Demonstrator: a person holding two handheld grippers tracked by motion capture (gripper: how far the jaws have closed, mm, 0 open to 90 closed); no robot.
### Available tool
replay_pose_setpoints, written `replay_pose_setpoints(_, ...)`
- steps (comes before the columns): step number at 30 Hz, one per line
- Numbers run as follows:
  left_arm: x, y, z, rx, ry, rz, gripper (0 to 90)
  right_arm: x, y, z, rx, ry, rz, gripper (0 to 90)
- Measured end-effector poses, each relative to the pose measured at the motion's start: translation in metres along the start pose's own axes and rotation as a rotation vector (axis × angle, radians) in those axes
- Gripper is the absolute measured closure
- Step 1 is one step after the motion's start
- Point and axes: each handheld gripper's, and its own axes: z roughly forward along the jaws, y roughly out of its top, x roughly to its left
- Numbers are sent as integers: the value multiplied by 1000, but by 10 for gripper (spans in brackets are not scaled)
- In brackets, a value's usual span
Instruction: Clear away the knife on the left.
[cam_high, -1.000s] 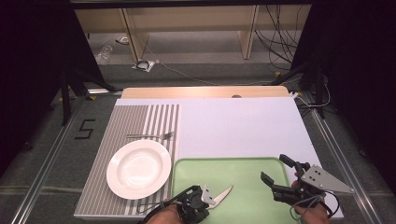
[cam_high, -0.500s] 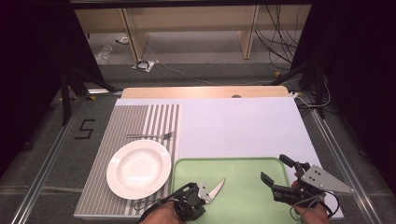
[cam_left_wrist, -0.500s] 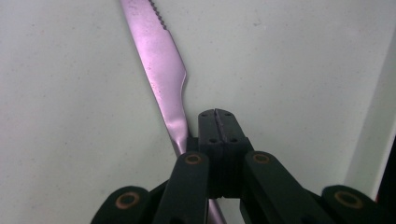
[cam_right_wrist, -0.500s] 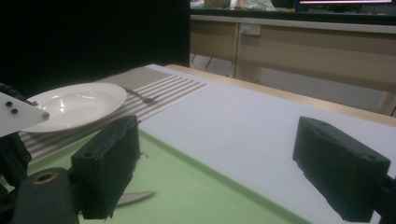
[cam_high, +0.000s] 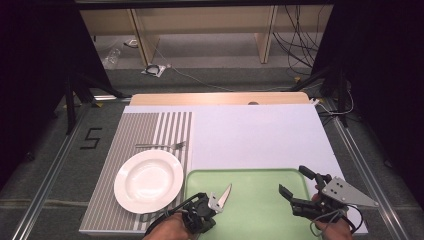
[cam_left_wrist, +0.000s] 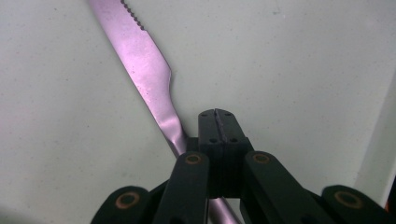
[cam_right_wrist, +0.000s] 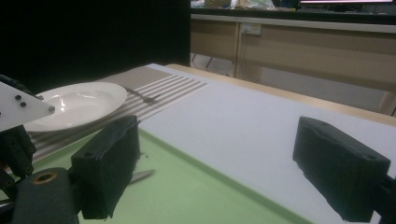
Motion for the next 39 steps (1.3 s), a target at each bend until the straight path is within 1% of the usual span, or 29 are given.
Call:
replay_pose_setpoints(8, 5, -2, -2, 8, 12, -6, 896, 0, 0, 0, 1, 0, 2, 156)
replay_pose_setpoints(30, 16, -8, -7, 35, 24, -37, 896, 0, 0, 0, 0, -1, -1, 156)
replay_pose_setpoints(34, 18, -10, -8, 38, 25, -50, 895, 0, 0, 0, 0, -1, 0, 156)
replay_pose_setpoints(39, 21, -12, -10, 43, 29, -51, 896, 0, 0, 0, 0, -1, 0, 156)
